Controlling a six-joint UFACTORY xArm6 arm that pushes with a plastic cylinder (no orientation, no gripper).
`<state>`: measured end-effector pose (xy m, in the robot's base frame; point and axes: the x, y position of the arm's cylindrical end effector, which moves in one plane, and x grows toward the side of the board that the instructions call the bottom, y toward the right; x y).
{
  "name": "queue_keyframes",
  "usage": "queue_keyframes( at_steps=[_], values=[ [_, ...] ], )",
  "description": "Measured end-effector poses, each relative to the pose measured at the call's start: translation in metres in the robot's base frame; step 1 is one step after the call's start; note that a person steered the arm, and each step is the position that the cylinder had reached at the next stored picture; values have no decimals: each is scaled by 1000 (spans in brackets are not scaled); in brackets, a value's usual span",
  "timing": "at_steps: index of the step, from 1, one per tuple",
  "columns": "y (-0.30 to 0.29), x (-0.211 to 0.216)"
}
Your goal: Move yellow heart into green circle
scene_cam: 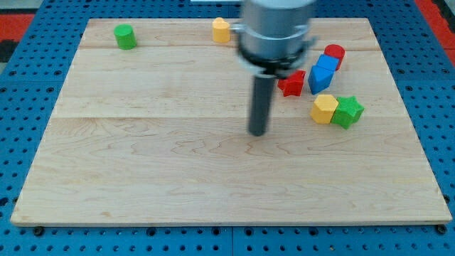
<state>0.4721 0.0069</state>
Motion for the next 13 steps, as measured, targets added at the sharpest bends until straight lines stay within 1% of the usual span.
queue_keyframes(
  at_steps=[1,2,3,4,5,6,7,8,9,10,11,12,13],
  values=[
    [-71,-58],
    [-17,-153],
    [68,-221],
    [59,-240],
    [-22,-241],
    [-27,-258],
    [15,-279],
    [-36,-256],
    [-83,-246],
    [-133,-254],
    [-123,-281],
    [-150,-265],
    [-187,-237]
  ],
)
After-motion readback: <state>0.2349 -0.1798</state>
